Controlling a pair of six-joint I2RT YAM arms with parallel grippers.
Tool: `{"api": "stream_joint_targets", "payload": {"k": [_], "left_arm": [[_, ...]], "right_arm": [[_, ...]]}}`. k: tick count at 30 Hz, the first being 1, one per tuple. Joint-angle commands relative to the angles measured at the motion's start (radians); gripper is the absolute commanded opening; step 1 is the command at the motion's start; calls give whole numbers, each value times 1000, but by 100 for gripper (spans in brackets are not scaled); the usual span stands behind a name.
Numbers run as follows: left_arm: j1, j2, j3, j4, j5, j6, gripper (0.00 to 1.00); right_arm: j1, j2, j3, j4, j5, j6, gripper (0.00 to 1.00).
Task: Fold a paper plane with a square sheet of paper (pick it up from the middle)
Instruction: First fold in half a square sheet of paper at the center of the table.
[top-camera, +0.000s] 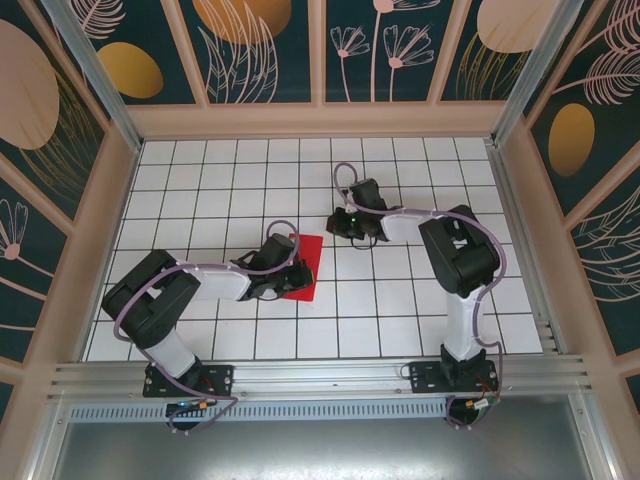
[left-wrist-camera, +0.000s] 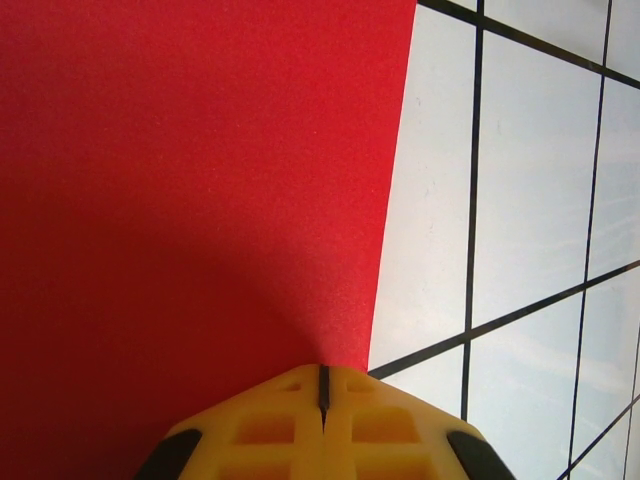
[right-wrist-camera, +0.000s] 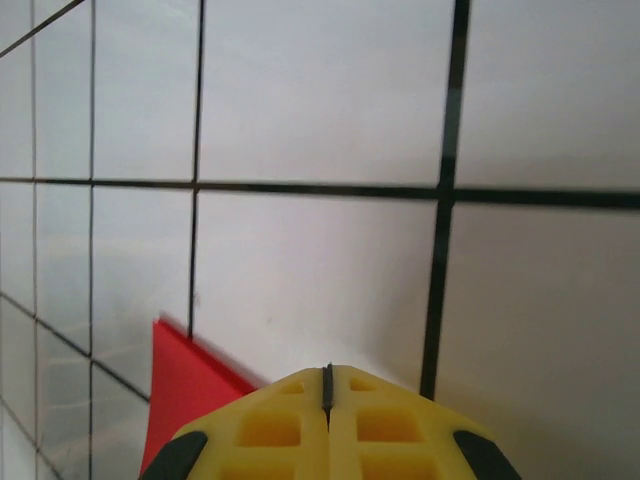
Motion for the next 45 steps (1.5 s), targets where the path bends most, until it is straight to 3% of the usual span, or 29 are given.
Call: {"api": "stream_joint_targets", "payload": {"k": [1,6,18,22,45], "left_arm": [[-4,2,-19,-67,2,16,0],[-4,-21,-5,-56,-9,35,0],[-4,-100,21,40,61,38,1],[-4,-74,41,51,86,33,6],[-6,8,-63,72,115,-35,5]], "right_arm": [[62,-81,-59,60,-44,29,0],[126,-24,-47,33,-50,36,0],[113,35,-39,-9,-24,20,0],[114,52,-38,-18,-33,17,0],[113,81,-27,-54,-12,16,0]]}}
